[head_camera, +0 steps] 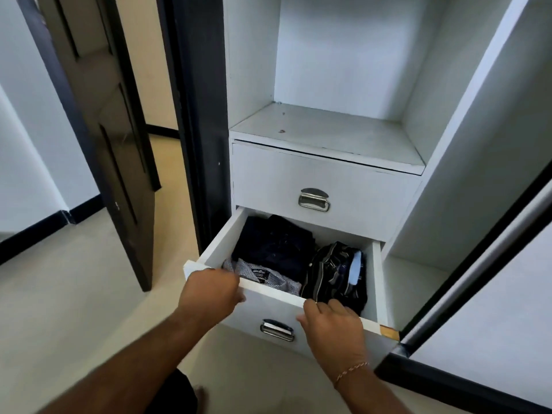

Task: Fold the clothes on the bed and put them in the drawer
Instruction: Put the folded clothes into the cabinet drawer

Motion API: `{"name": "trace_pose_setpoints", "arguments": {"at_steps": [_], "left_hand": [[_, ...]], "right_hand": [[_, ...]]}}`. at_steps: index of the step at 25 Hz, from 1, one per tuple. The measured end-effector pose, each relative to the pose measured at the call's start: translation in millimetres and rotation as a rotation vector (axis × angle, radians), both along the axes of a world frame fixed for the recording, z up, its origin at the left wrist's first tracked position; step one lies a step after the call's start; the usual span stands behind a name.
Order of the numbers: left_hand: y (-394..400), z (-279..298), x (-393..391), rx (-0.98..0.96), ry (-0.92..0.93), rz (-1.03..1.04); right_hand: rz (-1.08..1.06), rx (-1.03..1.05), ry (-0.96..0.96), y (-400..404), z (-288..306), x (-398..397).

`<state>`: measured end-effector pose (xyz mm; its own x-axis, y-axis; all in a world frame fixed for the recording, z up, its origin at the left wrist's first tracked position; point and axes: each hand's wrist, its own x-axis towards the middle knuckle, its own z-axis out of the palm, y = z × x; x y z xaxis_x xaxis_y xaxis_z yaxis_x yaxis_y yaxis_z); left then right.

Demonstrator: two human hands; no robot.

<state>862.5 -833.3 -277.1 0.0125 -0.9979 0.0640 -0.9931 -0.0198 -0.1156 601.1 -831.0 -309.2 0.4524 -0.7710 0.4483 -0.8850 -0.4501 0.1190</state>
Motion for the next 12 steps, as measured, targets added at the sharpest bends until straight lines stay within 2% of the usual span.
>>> {"name": "trace_pose_setpoints", "arguments": {"at_steps": [3, 6, 12], "left_hand": [[-24, -25, -4, -0.159, 0.086, -0.053], [-53, -47, -9, -0.255, 0.229, -0.127], [-127, -86, -25, 0.071, 0.334, -0.181]], "right_hand": [[-0.073, -0.125, -0.003, -28, -7, -10], [-0.147, -0.093, 0.047, -63, -26, -13], [-0.293, 0.282, -0.004, -122, -91, -32]]}}
